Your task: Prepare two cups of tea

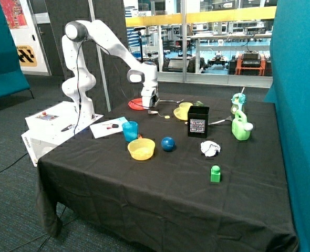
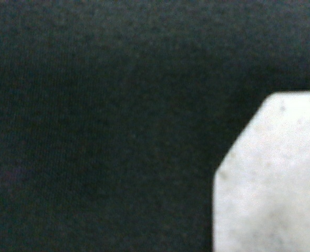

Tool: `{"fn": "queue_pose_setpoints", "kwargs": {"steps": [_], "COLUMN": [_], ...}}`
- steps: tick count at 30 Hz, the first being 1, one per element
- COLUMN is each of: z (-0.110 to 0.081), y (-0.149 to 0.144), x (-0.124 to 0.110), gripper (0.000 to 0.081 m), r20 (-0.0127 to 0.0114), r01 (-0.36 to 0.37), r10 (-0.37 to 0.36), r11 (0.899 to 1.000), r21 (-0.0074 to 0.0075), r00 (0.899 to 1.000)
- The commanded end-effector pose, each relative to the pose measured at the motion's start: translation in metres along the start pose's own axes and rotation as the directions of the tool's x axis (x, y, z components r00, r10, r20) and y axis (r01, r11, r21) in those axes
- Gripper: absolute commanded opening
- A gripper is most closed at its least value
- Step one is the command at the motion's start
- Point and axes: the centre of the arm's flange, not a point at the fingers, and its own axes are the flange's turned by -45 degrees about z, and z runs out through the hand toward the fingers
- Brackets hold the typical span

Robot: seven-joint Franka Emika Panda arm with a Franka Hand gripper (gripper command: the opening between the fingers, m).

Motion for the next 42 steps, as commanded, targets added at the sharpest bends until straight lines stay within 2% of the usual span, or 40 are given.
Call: {"fn": "queue_pose_setpoints", "kwargs": {"steps": [1,9,14,17,21,23,27,42], "z": [0.011,0.0157,0.0162,0.0159,0.0151,0.0152,0.0153,0.019], "y": [-0.0042,-0.0025,0.0006,0.0015,0.0023,0.0024,0.0026,0.0003], "x": [0.0008,0.0029,0.0031,0.003,0.0033,0.0034,0.0033,0.0], "gripper": [0.0569,0.0537,0.0472,0.0348,0.0096,0.0024,0.0001,0.0], "r20": [-0.0005,-0.0005,-0.0005,-0.0005,-0.0005,-0.0006,-0.0006,-0.0005], "r01": [0.003,0.001,-0.004,-0.003,-0.007,-0.009,-0.011,0.005], "r10": [-0.003,-0.001,0.004,0.003,0.007,0.009,0.011,-0.005], "r11": [1.0,1.0,1.0,1.0,1.0,1.0,1.0,1.0], "r21": [-0.0042,-0.0042,-0.0042,-0.0042,-0.0042,-0.0042,-0.0042,-0.0042], "r00": [1.0,1.0,1.0,1.0,1.0,1.0,1.0,1.0]}}
